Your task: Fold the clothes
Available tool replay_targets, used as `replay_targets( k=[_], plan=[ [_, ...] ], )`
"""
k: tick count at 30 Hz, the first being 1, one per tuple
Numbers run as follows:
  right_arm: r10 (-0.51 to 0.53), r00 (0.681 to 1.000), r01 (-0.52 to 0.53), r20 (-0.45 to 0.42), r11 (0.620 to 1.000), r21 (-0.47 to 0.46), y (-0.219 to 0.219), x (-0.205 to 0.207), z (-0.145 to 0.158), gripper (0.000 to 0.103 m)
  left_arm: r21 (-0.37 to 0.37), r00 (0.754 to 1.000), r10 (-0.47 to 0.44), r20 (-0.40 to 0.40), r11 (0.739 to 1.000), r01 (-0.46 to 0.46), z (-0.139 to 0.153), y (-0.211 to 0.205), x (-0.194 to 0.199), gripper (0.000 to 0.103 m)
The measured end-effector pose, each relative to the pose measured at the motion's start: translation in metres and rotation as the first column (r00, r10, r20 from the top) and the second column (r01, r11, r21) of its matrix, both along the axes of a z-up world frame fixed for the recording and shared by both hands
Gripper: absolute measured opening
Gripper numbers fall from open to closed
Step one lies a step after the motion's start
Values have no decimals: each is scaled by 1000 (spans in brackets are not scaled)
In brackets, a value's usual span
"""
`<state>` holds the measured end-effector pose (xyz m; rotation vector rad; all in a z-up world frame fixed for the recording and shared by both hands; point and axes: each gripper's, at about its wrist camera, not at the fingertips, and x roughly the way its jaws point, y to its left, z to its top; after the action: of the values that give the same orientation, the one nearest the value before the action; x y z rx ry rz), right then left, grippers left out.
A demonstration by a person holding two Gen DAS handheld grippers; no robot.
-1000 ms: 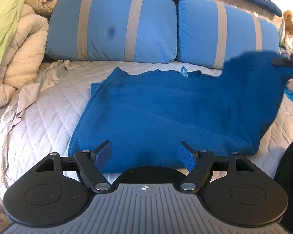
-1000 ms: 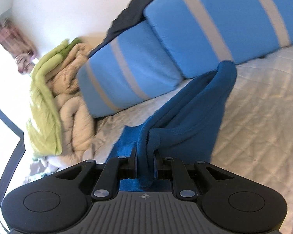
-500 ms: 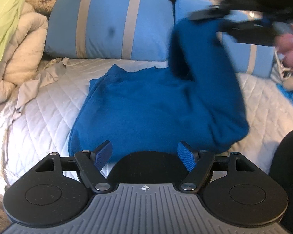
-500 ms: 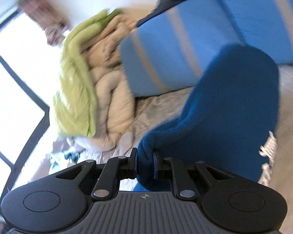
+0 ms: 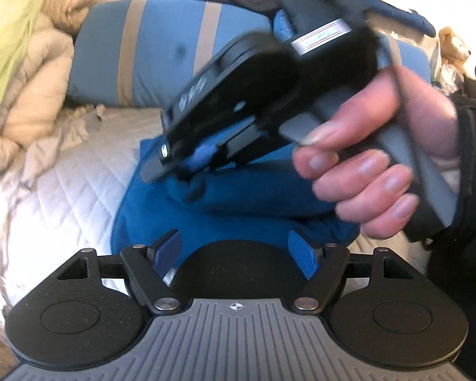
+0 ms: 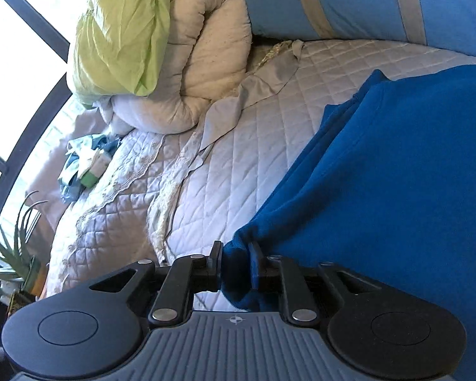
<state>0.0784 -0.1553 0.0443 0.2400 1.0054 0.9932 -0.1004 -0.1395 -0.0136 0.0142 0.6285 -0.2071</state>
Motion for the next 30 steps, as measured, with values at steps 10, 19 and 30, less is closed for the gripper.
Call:
replay_targets(
  k=[10, 19, 30],
  plan=[
    [-111, 984, 104, 141, 993, 59, -72, -4, 48, 103, -167, 998, -6, -59, 986, -4, 16, 36, 11, 74],
    [-331, 929, 333, 166, 943, 21, -166, -12, 30, 103, -362, 978, 6, -208, 929, -82, 28, 91, 81, 73],
    [-419, 899, 420, 128, 907, 18, -199, -15, -10, 103, -415, 872, -76, -484, 897, -152, 3, 103, 151, 15]
  ],
)
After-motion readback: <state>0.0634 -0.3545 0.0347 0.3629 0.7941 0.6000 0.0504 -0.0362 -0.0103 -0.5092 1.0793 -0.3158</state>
